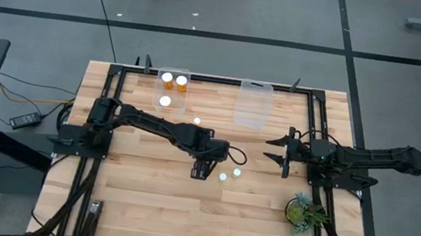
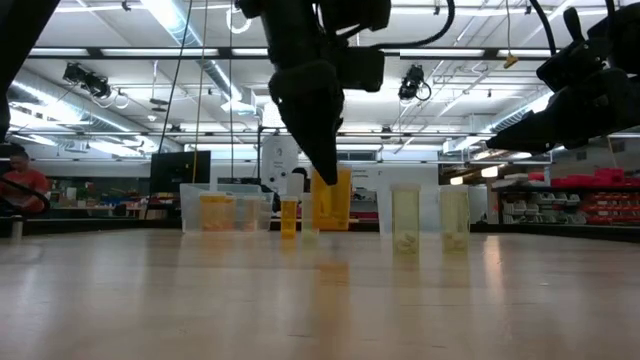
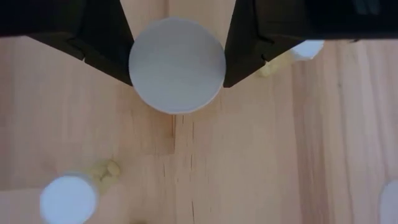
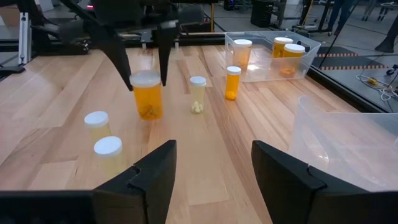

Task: Pick and place medicine bottles into bin by pill shape (circle, oval)
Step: Put the orange capsule bottle into the left transparent bin

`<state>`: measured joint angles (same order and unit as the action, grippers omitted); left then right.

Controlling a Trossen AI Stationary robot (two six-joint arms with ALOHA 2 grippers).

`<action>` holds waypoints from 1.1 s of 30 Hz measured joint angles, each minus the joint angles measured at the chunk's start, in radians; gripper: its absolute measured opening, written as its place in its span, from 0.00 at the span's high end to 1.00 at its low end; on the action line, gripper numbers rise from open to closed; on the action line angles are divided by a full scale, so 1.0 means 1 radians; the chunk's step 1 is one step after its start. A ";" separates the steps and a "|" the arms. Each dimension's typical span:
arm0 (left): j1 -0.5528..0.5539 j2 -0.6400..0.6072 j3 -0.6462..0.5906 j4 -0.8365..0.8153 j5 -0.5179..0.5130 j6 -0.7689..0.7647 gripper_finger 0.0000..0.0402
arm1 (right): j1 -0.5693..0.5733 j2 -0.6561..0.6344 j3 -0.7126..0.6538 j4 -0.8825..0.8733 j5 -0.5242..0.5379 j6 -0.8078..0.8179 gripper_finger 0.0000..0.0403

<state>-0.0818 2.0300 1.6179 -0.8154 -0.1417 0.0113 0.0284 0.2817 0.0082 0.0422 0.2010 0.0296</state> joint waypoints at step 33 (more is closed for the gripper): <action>0.089 -0.007 0.194 -0.229 -0.004 0.027 0.47 | 0.000 0.000 0.000 0.000 0.000 0.000 0.46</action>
<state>0.0071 2.0233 1.8122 -1.0440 -0.1455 0.0388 0.0287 0.2817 0.0082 0.0423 0.2012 0.0296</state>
